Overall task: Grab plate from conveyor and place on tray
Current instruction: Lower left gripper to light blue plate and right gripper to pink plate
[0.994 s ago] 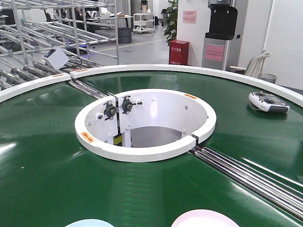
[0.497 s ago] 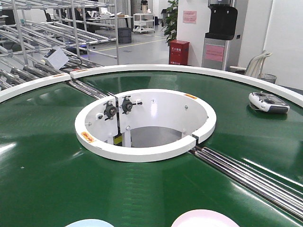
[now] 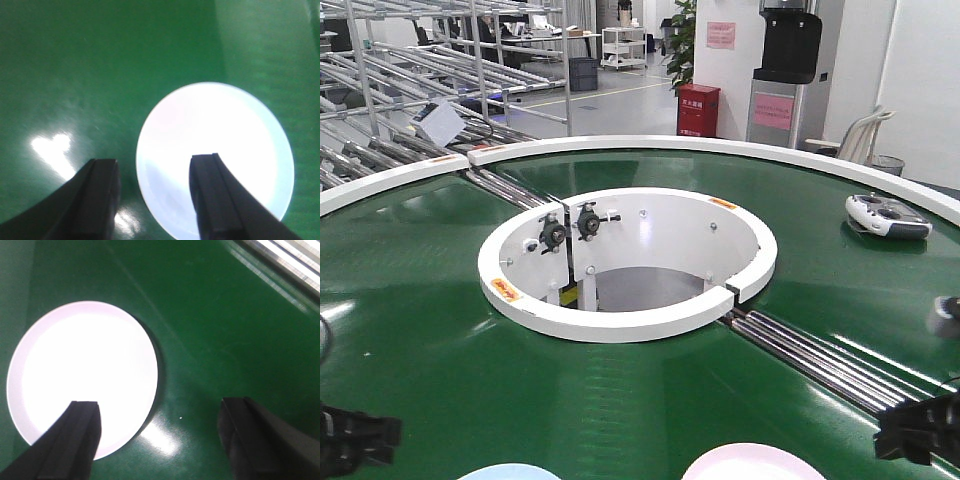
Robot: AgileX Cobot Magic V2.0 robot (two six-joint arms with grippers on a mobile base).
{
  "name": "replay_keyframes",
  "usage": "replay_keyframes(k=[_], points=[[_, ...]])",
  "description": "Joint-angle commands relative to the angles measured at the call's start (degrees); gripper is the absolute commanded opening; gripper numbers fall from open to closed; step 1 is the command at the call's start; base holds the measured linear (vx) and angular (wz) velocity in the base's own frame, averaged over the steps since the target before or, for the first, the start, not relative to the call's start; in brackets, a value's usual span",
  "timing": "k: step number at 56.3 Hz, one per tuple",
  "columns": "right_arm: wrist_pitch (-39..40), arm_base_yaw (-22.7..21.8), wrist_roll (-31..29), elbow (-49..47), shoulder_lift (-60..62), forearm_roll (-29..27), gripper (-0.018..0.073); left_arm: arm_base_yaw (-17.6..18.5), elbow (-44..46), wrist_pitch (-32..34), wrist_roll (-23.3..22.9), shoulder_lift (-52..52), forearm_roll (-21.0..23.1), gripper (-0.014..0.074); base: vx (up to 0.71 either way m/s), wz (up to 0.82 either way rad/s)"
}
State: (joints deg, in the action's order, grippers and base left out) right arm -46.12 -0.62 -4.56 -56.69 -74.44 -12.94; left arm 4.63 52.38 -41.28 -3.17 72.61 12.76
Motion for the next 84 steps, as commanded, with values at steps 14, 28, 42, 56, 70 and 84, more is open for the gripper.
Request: replay_keyframes(k=[14, 28, 42, 56, 70, 84], points=[[3.6, 0.2, -1.2, -2.3, -10.9, -4.0, 0.0515, -0.1, 1.9, 5.4, 3.2, 11.8, 5.2, 0.0447, 0.0, 0.0], [5.6, 0.2, -2.7, -2.3, -16.2, -6.2, 0.0515, -0.1, 1.9, 7.7, 3.7, 17.0, 5.1, 0.0447, 0.0, 0.0], [7.7, 0.2, -3.8, -2.3, -18.7, -9.9, 0.0515, -0.1, 2.0, 8.9, 4.6, 18.0, 5.2, 0.0447, 0.0, 0.0], [10.6, 3.6, -3.0, -2.3, -21.0, -8.0, 0.0515, -0.1, 2.0, 9.5, 4.6, 18.0, 5.2, 0.0447, 0.0, 0.0], [12.5, 5.4, 1.0, -2.3, -22.0, -3.5, 0.051, -0.1, 2.0, 9.2, 4.6, 18.0, 5.1, 0.0447, 0.0, 0.0], [12.2, 5.4, 2.2, -2.3, -22.0, -1.8, 0.051, -0.1, 2.0, 9.5, 4.6, 18.0, 5.2, 0.0447, 0.0, 0.0]])
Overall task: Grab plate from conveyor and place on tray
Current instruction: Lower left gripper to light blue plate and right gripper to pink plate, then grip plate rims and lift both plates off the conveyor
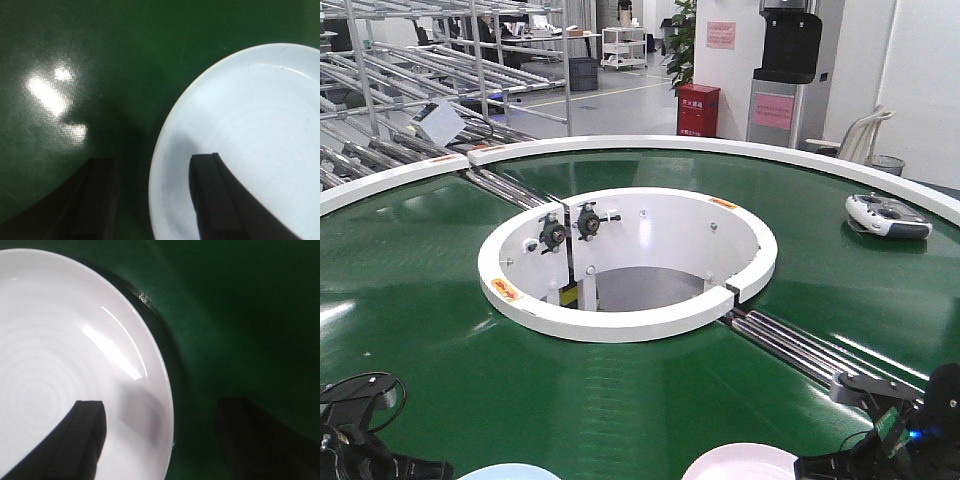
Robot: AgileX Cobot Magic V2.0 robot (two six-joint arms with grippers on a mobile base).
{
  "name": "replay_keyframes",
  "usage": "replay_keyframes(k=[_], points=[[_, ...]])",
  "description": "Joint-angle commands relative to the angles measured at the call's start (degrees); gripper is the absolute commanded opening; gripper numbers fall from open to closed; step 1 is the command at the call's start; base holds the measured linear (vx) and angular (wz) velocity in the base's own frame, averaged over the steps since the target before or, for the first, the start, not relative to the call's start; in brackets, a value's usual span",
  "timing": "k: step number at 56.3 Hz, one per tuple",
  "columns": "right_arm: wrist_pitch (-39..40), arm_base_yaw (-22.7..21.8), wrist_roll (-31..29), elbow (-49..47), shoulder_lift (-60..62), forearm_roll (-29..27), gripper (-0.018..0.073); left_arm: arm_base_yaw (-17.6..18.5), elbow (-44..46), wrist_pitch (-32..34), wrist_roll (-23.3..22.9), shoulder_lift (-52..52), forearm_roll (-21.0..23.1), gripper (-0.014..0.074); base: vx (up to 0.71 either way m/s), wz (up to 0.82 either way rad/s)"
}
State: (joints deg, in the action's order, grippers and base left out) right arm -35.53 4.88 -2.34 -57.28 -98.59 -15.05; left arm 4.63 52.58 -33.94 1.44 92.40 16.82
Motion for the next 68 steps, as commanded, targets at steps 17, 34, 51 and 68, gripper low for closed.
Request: replay_keyframes(k=[17, 34, 51, 68], points=[[1.6, -0.1, 0.0, -1.7, 2.0, 0.3, 0.0498, -0.1, 1.8, 1.9, 0.1, 3.3, 2.1, 0.044, 0.0, 0.0], [0.6, -0.1, 0.0, -1.7, -0.8, 0.3, 0.0282, 2.7, 1.8, 3.1, 1.2, 4.9, 2.1, 0.0337, 0.0, 0.0], [0.6, -0.1, 0.0, -1.7, -0.9, 2.3, -0.0013, 3.9, 1.8, 4.7, 1.1, 4.7, 2.1, -0.0008, 0.0, 0.0], [-0.9, -0.1, -0.1, -1.7, 1.2, 2.3, -0.001, 3.9, 1.8, 5.6, 1.2, -1.3, 2.1, -0.0007, 0.0, 0.0]])
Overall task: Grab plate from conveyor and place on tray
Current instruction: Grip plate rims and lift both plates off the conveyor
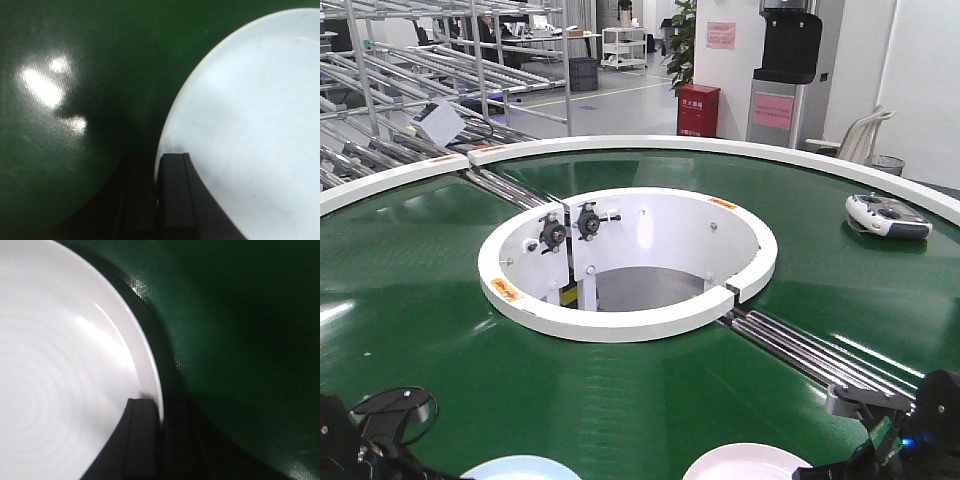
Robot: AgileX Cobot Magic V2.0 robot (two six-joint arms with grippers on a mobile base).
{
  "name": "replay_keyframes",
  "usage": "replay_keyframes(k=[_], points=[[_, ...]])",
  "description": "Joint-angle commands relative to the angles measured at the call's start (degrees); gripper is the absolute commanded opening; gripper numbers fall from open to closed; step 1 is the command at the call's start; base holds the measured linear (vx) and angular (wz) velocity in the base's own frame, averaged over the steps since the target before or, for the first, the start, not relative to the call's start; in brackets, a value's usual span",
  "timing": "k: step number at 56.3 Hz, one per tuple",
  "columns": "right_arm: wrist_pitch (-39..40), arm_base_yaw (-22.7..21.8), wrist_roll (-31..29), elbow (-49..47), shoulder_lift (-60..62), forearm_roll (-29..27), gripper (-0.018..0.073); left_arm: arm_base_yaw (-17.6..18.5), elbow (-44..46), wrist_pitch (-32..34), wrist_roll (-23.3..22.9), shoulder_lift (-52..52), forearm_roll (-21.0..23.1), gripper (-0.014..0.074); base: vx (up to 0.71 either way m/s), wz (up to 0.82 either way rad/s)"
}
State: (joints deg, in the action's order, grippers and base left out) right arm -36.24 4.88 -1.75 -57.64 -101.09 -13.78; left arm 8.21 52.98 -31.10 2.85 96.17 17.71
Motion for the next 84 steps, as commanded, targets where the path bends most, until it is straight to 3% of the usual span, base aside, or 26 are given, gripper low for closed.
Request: replay_keyframes(k=[1, 47, 84], points=[[-0.2, -0.1, -0.8, -1.4, 4.1, 1.1, -0.001, 0.3, 1.4, 2.9, -0.2, -5.6, 1.2, -0.0007, 0.0, 0.0], [-6.5, -0.1, -0.3, -1.4, 45.3, 1.0, -0.001, 0.3, 1.4, -0.3, -0.5, -42.5, 1.2, -0.0006, 0.0, 0.0], [-6.7, -0.1, -0.6, -1.4, 51.0, 0.7, -0.001, 0.3, 1.4, -0.8, -0.4, -45.1, 1.2, -0.0006, 0.0, 0.0]])
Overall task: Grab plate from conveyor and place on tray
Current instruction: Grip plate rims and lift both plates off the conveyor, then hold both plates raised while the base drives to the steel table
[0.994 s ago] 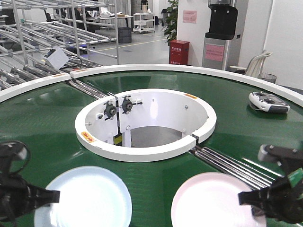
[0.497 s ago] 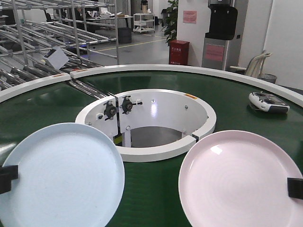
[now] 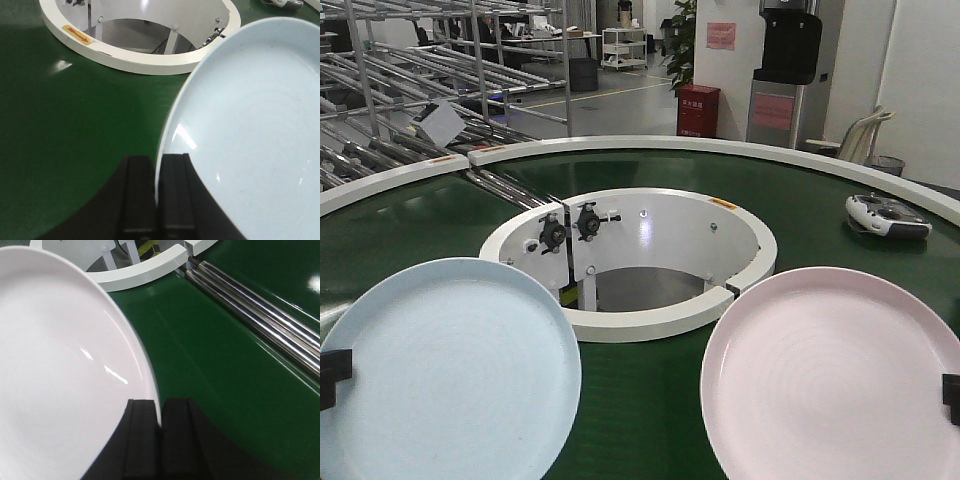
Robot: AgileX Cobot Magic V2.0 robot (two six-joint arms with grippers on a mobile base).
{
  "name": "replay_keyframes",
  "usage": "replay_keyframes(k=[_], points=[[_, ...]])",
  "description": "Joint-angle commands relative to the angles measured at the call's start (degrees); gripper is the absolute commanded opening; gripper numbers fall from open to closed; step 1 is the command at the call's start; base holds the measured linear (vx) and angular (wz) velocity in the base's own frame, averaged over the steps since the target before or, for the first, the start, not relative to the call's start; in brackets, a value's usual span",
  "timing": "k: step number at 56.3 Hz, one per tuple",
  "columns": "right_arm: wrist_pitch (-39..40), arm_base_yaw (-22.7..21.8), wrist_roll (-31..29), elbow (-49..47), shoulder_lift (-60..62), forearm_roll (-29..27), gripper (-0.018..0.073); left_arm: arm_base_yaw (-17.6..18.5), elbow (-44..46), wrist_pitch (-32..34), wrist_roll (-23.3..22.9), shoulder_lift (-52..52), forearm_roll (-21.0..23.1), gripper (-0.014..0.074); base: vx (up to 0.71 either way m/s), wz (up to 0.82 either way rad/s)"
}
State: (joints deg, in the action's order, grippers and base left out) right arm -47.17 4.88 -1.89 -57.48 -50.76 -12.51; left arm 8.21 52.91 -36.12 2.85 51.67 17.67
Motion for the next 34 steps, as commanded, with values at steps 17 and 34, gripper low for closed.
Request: replay_keyframes(k=[17, 34], points=[[4.1, -0.1, -0.5, -1.5, 0.7, -0.6, -0.001, 0.3, 1.4, 4.2, -0.4, -0.6, 1.2, -0.0006, 0.0, 0.0], [4.1, -0.1, -0.5, -1.5, 0.7, -0.5, -0.001, 0.3, 1.4, 4.2, -0.4, -0.6, 1.2, -0.0006, -0.02, -0.04]])
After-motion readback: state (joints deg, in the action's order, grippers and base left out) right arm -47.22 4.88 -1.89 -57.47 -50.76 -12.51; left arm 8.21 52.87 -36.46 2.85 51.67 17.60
